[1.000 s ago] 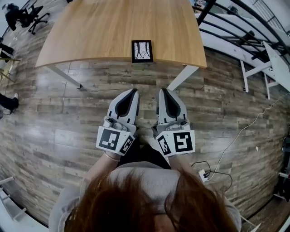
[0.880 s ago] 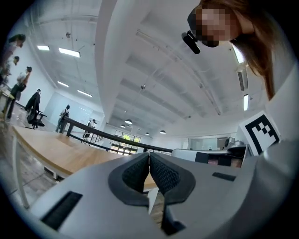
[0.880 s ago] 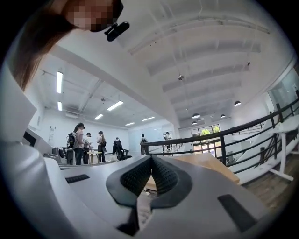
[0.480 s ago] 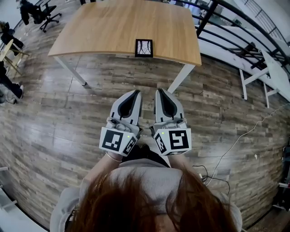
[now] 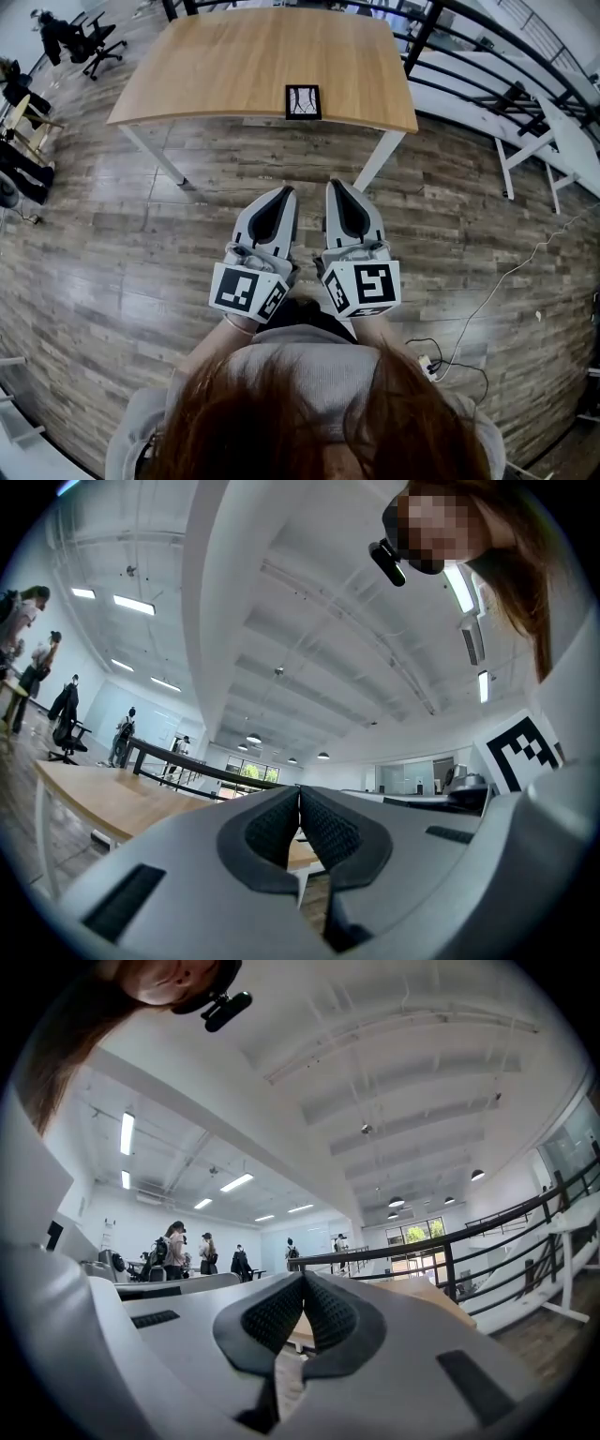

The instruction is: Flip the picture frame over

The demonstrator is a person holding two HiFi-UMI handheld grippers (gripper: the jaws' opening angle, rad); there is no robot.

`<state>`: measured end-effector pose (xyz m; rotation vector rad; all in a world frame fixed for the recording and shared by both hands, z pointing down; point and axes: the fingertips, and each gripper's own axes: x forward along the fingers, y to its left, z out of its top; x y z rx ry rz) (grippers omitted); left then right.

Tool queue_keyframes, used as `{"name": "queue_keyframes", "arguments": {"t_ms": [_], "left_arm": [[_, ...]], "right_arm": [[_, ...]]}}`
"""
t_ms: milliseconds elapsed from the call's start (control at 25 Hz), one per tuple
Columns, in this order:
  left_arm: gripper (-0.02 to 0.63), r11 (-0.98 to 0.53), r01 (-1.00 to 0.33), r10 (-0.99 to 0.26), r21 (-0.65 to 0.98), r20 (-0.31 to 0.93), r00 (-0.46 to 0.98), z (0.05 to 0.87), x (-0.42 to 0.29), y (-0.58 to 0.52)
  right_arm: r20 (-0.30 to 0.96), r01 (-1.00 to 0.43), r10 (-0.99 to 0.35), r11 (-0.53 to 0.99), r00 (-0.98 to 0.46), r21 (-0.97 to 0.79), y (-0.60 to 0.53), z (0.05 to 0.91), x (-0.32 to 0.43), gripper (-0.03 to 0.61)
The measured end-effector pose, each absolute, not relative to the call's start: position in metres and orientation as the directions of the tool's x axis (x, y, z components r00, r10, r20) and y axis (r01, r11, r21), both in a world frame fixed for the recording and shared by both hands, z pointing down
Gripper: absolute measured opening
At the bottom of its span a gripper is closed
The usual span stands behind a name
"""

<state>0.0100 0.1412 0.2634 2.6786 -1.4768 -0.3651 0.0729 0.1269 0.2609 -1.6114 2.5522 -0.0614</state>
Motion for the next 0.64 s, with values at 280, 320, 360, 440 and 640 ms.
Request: {"name": "queue_keyframes", "arguments": {"t_ms": [280,320,360,440,640], "left_arm": [[0.009,-0.551,-0.816,-0.832,0.175,-0.193,0.520,0.2587,0.0038,0.1368],[0.008,-0.553,-0.814,-0.830,0.174,-0.196,0.522,0.2577,0.0038,0.1361],[0.008,-0.555,-0.813,-0.829,0.173,-0.197,0.524,0.2570,0.0038,0.1359],[0.009,-0.557,-0.813,-0.828,0.172,-0.197,0.525,0.2569,0.0037,0.1370],[0.009,-0.555,-0.812,-0.829,0.178,-0.194,0.524,0.2577,0.0041,0.1382]], "right_arm": [[-0.077,-0.906,-0.907,0.419,-0.414,-0.062,0.1261,0.2589,0.0630,0.016],[-0.076,-0.907,-0.908,0.417,-0.412,-0.062,0.1254,0.2588,0.0631,0.015],[-0.076,-0.907,-0.909,0.415,-0.411,-0.063,0.1252,0.2587,0.0631,0.015],[-0.076,-0.908,-0.909,0.415,-0.410,-0.063,0.1263,0.2584,0.0630,0.016],[-0.079,-0.907,-0.907,0.418,-0.413,-0.054,0.1292,0.2573,0.0634,0.017]]}}
